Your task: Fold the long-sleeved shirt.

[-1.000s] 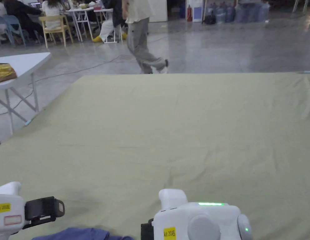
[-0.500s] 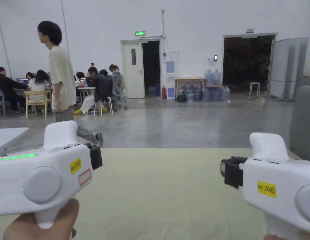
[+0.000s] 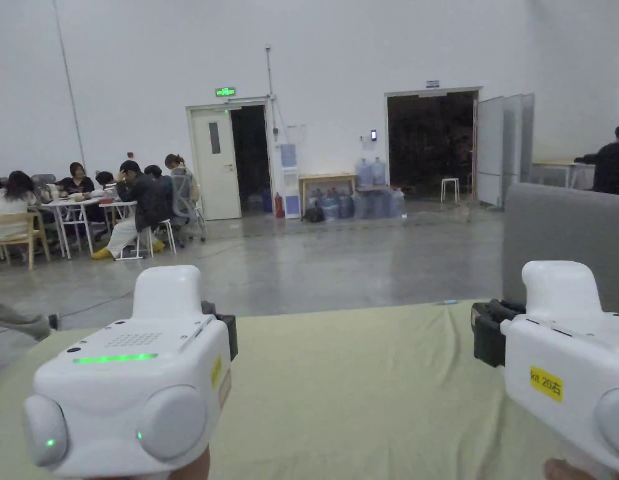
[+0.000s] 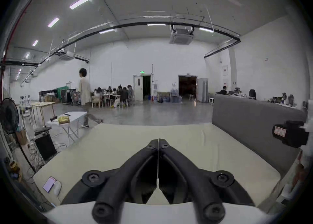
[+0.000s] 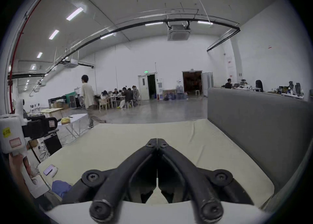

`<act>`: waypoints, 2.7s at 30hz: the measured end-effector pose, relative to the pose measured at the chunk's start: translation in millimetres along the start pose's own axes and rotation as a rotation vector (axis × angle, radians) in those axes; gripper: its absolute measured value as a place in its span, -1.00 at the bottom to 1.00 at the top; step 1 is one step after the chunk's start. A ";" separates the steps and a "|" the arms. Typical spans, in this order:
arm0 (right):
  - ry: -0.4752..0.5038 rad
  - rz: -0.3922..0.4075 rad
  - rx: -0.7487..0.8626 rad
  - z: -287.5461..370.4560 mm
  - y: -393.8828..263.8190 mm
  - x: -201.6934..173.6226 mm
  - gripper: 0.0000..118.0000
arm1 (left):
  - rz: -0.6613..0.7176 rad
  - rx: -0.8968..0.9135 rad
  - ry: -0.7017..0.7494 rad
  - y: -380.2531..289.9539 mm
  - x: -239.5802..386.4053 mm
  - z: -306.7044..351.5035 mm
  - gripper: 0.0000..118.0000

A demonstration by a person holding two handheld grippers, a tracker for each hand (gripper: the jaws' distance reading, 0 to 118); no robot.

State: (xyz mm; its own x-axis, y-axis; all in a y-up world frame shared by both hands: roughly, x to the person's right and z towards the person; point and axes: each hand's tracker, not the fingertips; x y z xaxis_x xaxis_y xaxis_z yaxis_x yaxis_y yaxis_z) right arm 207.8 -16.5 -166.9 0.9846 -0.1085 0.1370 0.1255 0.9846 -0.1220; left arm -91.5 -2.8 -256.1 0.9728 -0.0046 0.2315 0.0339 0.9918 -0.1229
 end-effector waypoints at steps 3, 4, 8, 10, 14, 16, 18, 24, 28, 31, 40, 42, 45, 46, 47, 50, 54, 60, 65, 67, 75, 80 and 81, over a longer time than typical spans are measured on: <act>0.006 -0.012 -0.006 3.8 3.2 4.6 -1.00 | -0.035 0.002 0.013 2.6 7.5 3.6 -1.00; 0.010 -0.019 -0.001 4.8 4.9 5.1 -1.00 | -0.030 0.005 0.007 5.0 6.3 6.3 -1.00; 0.008 -0.007 0.009 6.3 7.6 1.7 -1.00 | 0.003 0.012 -0.017 9.5 5.2 12.4 -1.00; 0.015 -0.003 0.012 6.7 8.0 -0.9 -1.00 | -0.012 0.013 -0.004 11.0 3.5 15.2 -1.00; 0.027 -0.003 0.013 6.9 8.9 -6.1 -1.00 | -0.004 0.010 -0.015 10.3 0.4 18.2 -1.00; 0.034 -0.002 0.011 6.2 7.5 -9.3 -1.00 | 0.000 0.002 -0.019 9.5 0.4 17.5 -1.00; 0.037 0.005 0.009 5.4 6.4 -12.5 -1.00 | 0.000 -0.003 -0.018 8.6 -2.2 18.1 -1.00; 0.039 0.034 0.001 2.1 6.7 -18.1 -0.23 | 0.010 0.007 -0.028 8.7 -4.7 19.9 0.38; 0.007 0.041 -0.044 -6.3 7.5 -24.6 1.00 | 0.040 0.045 -0.050 16.7 -11.4 29.2 0.99; 0.087 0.020 -0.035 -7.5 7.6 -30.5 1.00 | 0.025 0.049 -0.024 14.3 -14.1 29.9 0.99; 0.036 0.039 -0.050 -7.7 3.4 -44.1 1.00 | 0.043 0.016 -0.035 7.5 -11.2 24.3 0.99; 0.048 0.026 -0.054 -9.2 2.8 -42.7 1.00 | 0.042 0.008 -0.033 6.8 -12.1 22.6 0.99; 0.055 0.020 -0.052 -7.1 3.4 -40.9 1.00 | 0.044 0.003 -0.036 6.3 -12.8 21.9 0.99; 0.049 0.022 -0.051 -7.8 3.5 -42.0 1.00 | 0.045 0.002 -0.036 6.1 -13.1 21.7 0.99; 0.045 0.028 -0.047 -7.1 3.5 -42.1 1.00 | 0.046 0.000 -0.036 5.9 -13.3 21.5 0.99; 0.040 0.039 -0.045 -5.6 3.9 -42.7 1.00 | 0.044 -0.004 -0.031 5.2 -13.8 20.6 0.99; 0.086 -0.002 -0.063 -5.8 5.3 -40.2 1.00 | 0.052 -0.007 -0.035 4.2 -14.8 19.7 0.99; 0.085 0.020 -0.057 -4.1 3.4 -42.1 1.00 | 0.045 -0.010 -0.036 3.1 -14.6 21.8 0.99; 0.070 0.022 -0.049 -3.5 3.0 -43.5 1.00 | 0.057 -0.018 -0.040 1.9 -16.1 21.5 0.99; 0.066 0.026 -0.047 -3.2 2.4 -44.2 1.00 | 0.059 -0.021 -0.045 1.4 -16.4 21.5 0.99; 0.062 0.020 -0.050 -2.8 1.2 -44.2 1.00 | 0.048 -0.021 -0.040 0.2 -14.6 22.1 0.99; 0.053 0.023 -0.049 -3.6 0.4 -43.8 1.00 | 0.062 -0.032 -0.044 -0.9 -16.1 19.7 0.99; 0.052 0.023 -0.048 -3.3 0.3 -43.6 1.00 | 0.060 -0.032 -0.041 -1.4 -16.2 19.7 0.99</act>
State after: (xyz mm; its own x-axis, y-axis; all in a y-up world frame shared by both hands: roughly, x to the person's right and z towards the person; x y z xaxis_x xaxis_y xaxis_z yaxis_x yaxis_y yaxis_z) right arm 165.3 -11.9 -176.2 0.9921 -0.0940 0.0828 0.1072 0.9792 -0.1720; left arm -111.9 -1.6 -240.6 0.9631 0.0605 0.2622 -0.0160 0.9855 -0.1688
